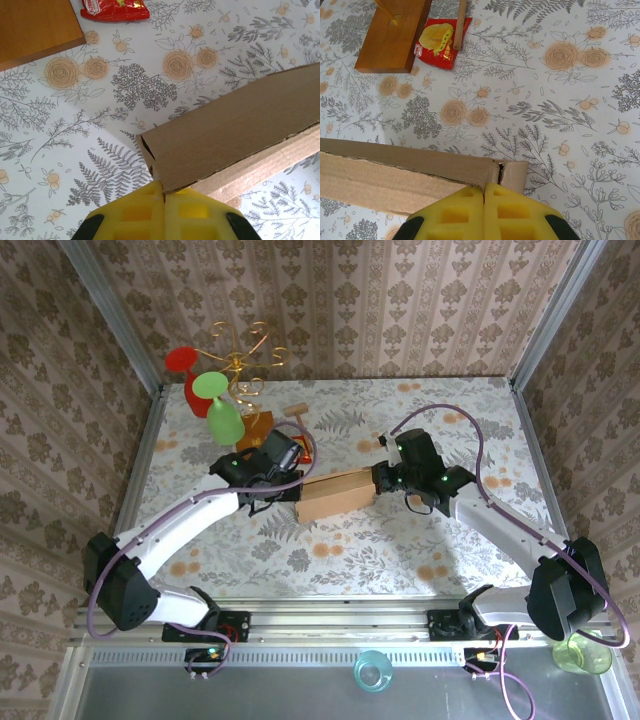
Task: Fold the paper box
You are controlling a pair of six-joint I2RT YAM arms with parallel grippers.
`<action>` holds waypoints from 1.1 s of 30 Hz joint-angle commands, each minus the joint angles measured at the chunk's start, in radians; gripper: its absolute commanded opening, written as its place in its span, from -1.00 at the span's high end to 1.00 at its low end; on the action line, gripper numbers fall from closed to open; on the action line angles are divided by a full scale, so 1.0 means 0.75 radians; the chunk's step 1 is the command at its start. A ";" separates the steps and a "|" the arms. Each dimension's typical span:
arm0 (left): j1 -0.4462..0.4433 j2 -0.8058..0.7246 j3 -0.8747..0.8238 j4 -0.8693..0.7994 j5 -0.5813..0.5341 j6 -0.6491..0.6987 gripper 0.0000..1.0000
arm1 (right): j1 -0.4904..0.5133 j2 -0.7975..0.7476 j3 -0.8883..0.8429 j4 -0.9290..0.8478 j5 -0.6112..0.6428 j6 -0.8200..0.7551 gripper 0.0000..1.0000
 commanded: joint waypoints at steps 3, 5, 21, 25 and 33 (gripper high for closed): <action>-0.008 -0.058 -0.069 0.015 0.009 -0.138 0.77 | 0.009 0.028 0.003 -0.072 0.023 0.038 1.00; -0.008 -0.072 -0.088 0.039 0.023 -0.154 0.72 | 0.009 0.027 0.003 -0.071 0.027 0.041 1.00; -0.008 -0.087 -0.101 0.078 0.024 -0.187 1.00 | 0.009 0.029 -0.003 -0.068 0.023 0.052 1.00; -0.006 -0.088 -0.094 0.079 0.033 -0.190 1.00 | 0.009 0.032 0.001 -0.067 0.020 0.053 1.00; 0.005 -0.091 -0.077 0.085 0.067 -0.203 1.00 | 0.010 0.034 0.005 -0.077 0.021 0.048 1.00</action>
